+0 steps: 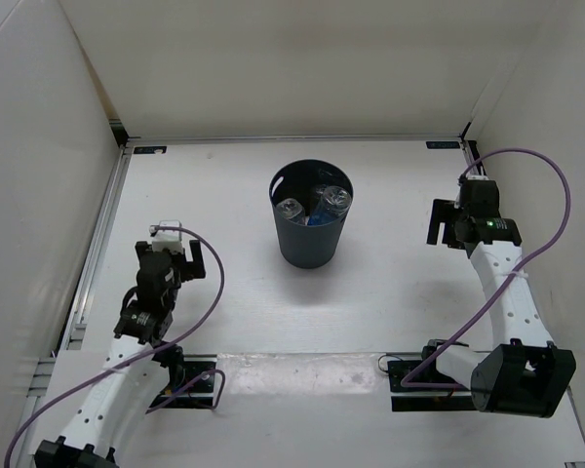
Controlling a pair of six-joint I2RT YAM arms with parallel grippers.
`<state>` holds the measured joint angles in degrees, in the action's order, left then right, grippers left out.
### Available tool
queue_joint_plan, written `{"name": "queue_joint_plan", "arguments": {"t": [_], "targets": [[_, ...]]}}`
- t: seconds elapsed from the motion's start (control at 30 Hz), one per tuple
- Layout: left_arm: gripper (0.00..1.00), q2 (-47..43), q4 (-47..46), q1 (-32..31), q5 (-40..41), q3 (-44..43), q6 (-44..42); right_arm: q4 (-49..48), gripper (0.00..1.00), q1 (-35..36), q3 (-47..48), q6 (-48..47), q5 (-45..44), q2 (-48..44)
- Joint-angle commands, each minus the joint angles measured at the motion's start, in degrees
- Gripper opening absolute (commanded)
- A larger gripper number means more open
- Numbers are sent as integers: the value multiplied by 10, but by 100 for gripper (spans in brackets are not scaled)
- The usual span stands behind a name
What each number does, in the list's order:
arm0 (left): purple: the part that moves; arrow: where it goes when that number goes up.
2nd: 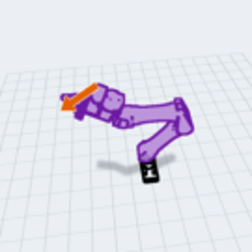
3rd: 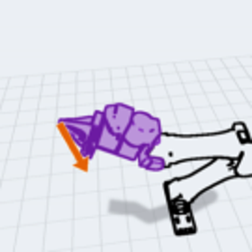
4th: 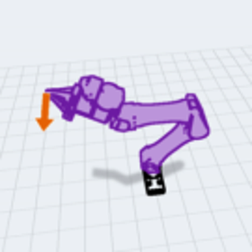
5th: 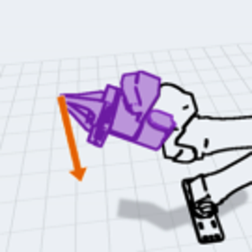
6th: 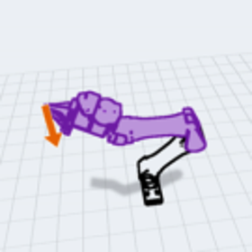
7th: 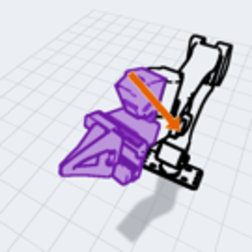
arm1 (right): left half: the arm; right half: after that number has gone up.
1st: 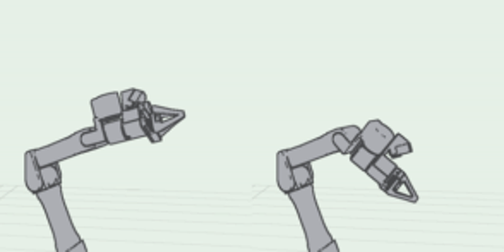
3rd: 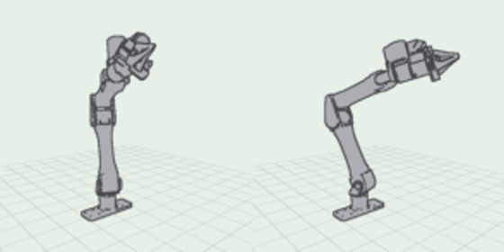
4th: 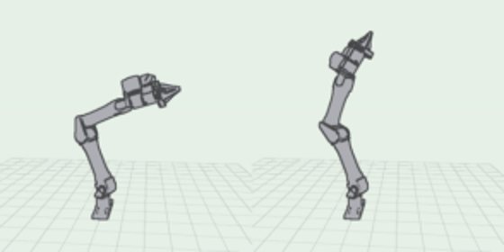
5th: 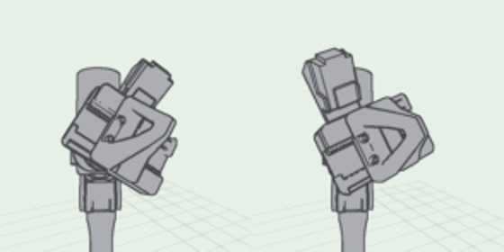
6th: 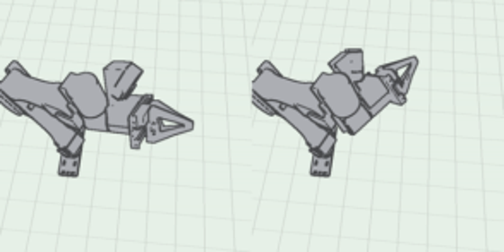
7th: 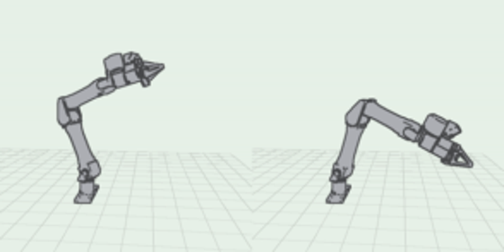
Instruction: Put the plastic bottles in the bin
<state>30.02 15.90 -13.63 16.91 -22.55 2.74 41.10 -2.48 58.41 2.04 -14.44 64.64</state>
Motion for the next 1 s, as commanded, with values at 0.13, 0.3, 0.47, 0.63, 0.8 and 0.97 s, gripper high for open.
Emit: {"name": "queue_joint_plan", "arguments": {"t": [0.13, 0.3, 0.47, 0.63, 0.8, 0.97], "targets": [[100, 52, -133, 2, -40, 44, -45, 21, 90, 23, 18, 0, -45, 1], [100, 68, -211, 3, -38, 66, -51, 14, 90, 45, 21, -18, -62, 2], [100, 106, -307, 39, -42, 97, -32, 16, 90, 65, 26, -61, -69, -9], [100, 170, -421, 72, -48, 121, -23, 9, 90, 65, 32, -99, -65, -27], [100, 216, -489, 113, -59, 122, -33, 15, 90, 66, 38, -108, -63, -36], [100, 256, -498, 116, -68, 106, -38, 8, 90, 72, 12, -91, -77, -53]]}}
